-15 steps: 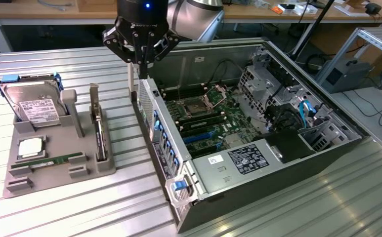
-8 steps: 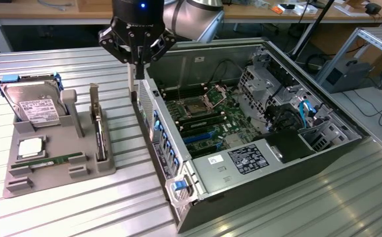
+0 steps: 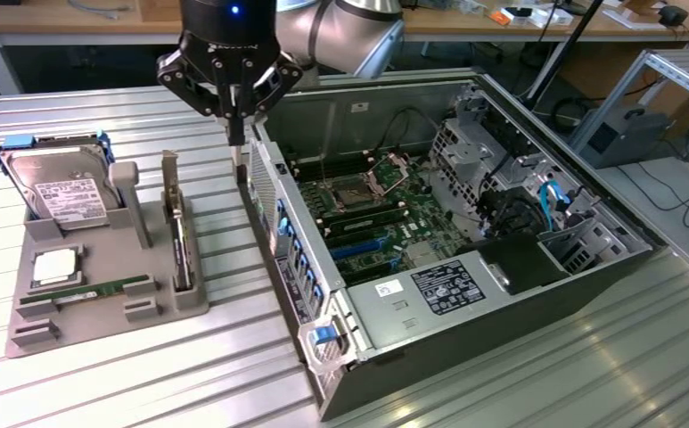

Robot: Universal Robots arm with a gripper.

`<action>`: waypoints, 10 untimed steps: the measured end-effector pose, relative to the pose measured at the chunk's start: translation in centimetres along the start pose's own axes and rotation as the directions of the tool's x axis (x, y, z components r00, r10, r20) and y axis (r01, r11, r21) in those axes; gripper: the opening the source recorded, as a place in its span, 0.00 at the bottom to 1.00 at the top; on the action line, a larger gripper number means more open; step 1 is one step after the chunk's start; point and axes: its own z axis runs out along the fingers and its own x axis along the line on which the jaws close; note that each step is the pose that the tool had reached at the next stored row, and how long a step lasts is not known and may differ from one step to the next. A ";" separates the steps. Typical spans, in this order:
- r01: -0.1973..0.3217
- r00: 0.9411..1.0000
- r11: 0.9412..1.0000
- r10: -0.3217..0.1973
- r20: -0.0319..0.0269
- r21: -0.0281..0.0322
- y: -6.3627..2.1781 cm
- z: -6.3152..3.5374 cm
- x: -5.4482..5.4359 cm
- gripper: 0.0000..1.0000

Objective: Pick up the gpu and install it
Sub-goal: 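Reach for the gpu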

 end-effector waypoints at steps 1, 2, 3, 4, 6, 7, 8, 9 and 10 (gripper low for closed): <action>0.000 1.000 1.000 0.000 0.000 0.000 -0.01 0.00 0.2 0.11; 0.000 1.000 1.000 0.000 0.000 0.000 -0.02 -0.01 0.3 0.11; 0.000 1.000 1.000 0.000 0.000 0.000 -0.03 -0.01 0.5 0.11; 0.000 1.000 1.000 0.000 0.000 0.000 -0.06 -0.02 0.8 0.11; 0.000 1.000 1.000 0.000 0.000 0.000 -0.09 -0.03 1.2 0.11; 0.000 1.000 1.000 0.000 0.000 0.000 -0.10 -0.04 1.4 0.11; 0.000 1.000 1.000 0.000 0.000 0.000 -0.12 -0.05 1.6 0.11; 0.000 1.000 1.000 0.000 0.000 0.000 -0.13 -0.05 1.8 0.11; 0.000 1.000 1.000 0.000 0.000 0.000 -0.15 -0.06 2.0 0.11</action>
